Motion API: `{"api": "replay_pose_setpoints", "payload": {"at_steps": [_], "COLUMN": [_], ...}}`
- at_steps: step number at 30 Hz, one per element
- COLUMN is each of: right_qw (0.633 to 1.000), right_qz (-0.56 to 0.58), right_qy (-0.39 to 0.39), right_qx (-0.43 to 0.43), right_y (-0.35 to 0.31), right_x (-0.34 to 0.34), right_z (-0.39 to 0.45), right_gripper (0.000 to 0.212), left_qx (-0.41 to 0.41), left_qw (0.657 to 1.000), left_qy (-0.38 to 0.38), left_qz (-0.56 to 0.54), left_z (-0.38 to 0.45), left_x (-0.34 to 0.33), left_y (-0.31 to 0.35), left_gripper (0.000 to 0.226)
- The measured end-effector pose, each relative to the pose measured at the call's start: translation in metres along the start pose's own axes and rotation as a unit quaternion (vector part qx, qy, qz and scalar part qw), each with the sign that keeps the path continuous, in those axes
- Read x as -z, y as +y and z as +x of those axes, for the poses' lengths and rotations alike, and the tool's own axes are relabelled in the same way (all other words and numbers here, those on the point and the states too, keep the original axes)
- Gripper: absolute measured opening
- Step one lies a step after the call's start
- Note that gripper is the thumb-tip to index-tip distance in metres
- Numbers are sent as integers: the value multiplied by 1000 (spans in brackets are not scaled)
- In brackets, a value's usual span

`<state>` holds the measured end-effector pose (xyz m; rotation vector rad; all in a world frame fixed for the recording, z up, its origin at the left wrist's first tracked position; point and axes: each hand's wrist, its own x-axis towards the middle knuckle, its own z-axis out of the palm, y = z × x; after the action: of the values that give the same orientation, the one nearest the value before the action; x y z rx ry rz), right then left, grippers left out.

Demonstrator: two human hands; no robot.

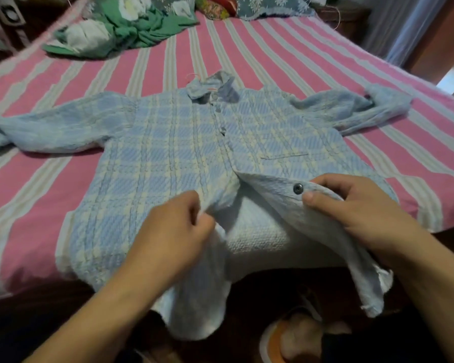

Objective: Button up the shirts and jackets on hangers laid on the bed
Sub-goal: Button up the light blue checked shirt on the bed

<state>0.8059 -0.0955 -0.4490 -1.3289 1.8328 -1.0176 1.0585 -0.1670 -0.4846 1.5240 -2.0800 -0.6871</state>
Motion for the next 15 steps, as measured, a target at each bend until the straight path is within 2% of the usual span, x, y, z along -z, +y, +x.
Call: {"api": "replay_pose_setpoints", "payload": {"at_steps": [2,3,5,7,9,11,13,15], "right_qw": [1000,999,998,996,991,982,969,966], "right_qz": [12,7,-16,-45,-76,-125,-183,-191], "right_qy": [13,19,32,49,51,32,11,2], "right_qx": [18,26,42,63,97,136,169,175], "right_y": [-6,-7,-12,-14,-12,-4,4,10], "right_x": [-5,-9,-21,-35,-52,-68,-82,-92], "right_z": [-2,-4,-7,-11,-15,-17,-17,-18], "right_gripper": [13,16,19,21,24,23,20,17], "left_qx": [76,120,173,173,157,165,193,220], "left_qw": [987,969,930,918,927,922,901,878], "left_qy": [21,6,-64,-140,-183,-188,-196,-205], "left_qz": [-143,-216,-318,-328,-288,-296,-335,-372], "left_z": [6,6,0,-7,-10,-9,-7,-6], "left_x": [8,8,-2,-14,-18,-16,-13,-10], "left_y": [-5,-4,-6,-12,-17,-18,-20,-20], "left_gripper": [15,11,16,20,13,7,10,13]}}
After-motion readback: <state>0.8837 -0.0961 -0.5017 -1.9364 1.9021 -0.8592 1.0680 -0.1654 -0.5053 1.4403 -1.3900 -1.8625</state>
